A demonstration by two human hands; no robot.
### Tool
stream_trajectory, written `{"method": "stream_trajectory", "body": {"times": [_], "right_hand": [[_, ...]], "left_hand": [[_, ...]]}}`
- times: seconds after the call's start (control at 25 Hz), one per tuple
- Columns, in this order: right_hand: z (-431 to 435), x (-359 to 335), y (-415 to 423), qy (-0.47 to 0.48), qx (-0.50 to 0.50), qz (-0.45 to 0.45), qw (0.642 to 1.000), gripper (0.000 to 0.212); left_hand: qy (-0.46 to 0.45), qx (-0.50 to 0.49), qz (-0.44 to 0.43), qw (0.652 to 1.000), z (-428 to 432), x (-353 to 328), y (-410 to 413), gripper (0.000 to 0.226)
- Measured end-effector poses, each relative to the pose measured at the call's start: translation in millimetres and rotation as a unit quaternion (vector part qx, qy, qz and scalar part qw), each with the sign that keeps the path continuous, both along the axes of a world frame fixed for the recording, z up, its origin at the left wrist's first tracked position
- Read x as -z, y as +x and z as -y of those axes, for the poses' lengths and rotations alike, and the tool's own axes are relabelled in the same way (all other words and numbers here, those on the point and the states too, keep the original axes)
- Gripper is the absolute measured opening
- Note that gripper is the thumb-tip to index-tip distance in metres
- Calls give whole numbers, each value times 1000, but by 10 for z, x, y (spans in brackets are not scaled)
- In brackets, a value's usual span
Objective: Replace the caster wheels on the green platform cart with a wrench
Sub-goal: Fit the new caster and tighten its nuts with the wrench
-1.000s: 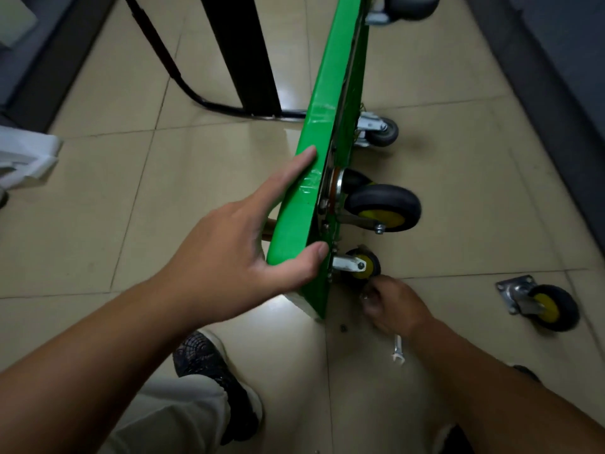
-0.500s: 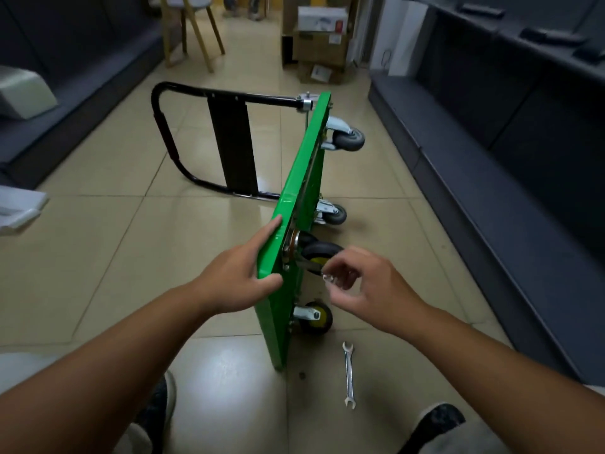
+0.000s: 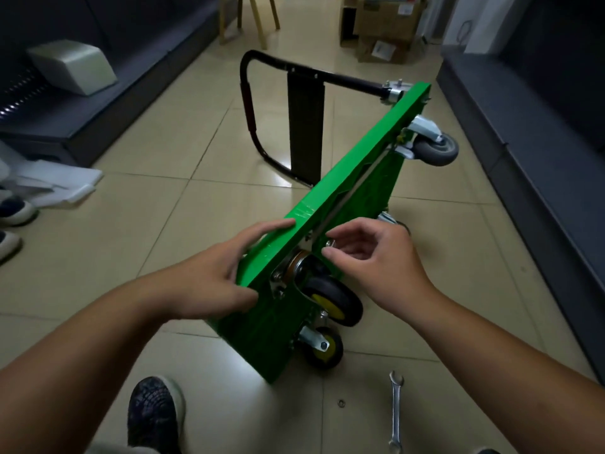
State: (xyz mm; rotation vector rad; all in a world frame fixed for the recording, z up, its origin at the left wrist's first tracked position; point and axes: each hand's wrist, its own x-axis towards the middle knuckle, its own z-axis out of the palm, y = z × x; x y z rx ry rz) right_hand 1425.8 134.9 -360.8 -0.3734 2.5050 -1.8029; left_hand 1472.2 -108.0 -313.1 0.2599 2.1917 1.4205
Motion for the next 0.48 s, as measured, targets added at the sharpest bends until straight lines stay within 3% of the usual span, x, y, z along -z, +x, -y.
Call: {"method": "stream_trajectory", "body": {"times": [0.2,0.48], "right_hand": [[101,141,-105,-42,37,19,998,25],[136,164,-34,-20,52,24,998,25]], "left_hand": [[-111,-34,-122,986,-251,146,-254,78],[-73,-71,-120,988,-231,193,-201,76]]}}
